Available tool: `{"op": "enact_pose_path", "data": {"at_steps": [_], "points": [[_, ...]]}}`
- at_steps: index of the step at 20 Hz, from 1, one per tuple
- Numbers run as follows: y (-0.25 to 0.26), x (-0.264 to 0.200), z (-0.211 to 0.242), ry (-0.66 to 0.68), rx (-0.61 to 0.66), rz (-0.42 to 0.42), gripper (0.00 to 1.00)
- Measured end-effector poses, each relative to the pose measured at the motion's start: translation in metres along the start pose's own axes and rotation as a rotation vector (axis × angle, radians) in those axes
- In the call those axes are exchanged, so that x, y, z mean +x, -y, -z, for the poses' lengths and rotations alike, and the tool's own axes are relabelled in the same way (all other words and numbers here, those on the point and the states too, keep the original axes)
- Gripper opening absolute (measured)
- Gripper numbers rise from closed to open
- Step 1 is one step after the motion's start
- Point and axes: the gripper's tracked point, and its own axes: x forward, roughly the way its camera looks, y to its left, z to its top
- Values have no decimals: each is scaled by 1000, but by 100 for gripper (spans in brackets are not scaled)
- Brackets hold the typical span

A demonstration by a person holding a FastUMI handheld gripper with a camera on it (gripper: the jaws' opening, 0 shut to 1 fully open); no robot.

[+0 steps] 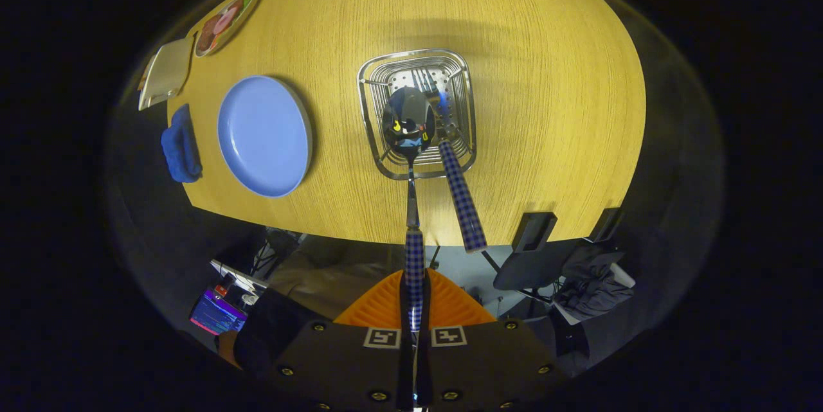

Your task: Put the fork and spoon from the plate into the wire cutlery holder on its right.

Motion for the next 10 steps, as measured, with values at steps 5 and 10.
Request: {"op": "enact_pose_path", "data": {"at_steps": [5,10], "points": [[8,6,-15,-65,-9,66,3],[9,7,-24,-112,-32,117,3]]}}
